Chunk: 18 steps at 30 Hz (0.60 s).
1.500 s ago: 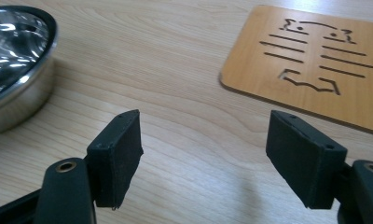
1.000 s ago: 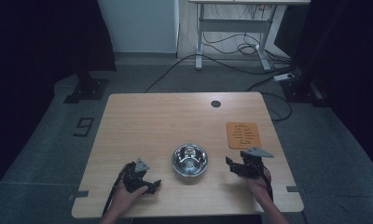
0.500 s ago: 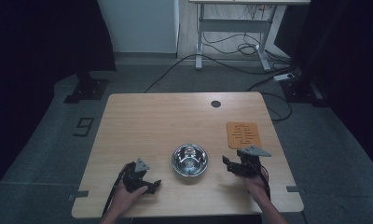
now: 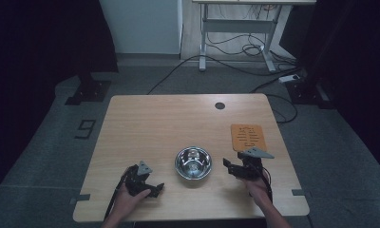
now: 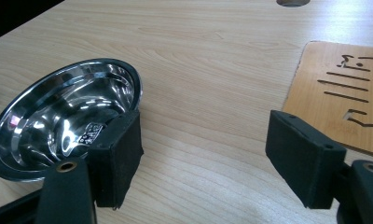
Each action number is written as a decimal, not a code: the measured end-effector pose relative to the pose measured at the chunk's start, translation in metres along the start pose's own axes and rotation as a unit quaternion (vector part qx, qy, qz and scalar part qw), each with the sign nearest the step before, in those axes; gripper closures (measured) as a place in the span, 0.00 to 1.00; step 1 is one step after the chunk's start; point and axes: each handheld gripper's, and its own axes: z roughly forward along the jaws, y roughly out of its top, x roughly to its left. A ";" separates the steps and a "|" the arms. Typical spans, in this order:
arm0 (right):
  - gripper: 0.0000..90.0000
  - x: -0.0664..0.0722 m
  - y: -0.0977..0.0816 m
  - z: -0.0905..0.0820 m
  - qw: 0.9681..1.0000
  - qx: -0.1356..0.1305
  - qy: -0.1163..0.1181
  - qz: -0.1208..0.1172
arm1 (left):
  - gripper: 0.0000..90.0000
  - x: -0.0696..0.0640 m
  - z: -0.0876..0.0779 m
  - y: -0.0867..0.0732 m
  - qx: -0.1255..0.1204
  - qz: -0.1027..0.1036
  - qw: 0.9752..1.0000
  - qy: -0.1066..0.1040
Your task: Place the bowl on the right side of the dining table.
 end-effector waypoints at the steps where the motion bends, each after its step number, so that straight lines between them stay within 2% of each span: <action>1: 0.30 0.000 0.000 0.000 1.000 -0.001 0.000 -0.001 | 0.00 0.000 0.000 0.000 0.000 0.000 1.000 0.000; 18: 0.30 0.011 0.003 0.005 1.000 -0.001 0.010 -0.003 | 0.00 0.000 0.000 0.000 0.000 0.000 1.000 0.000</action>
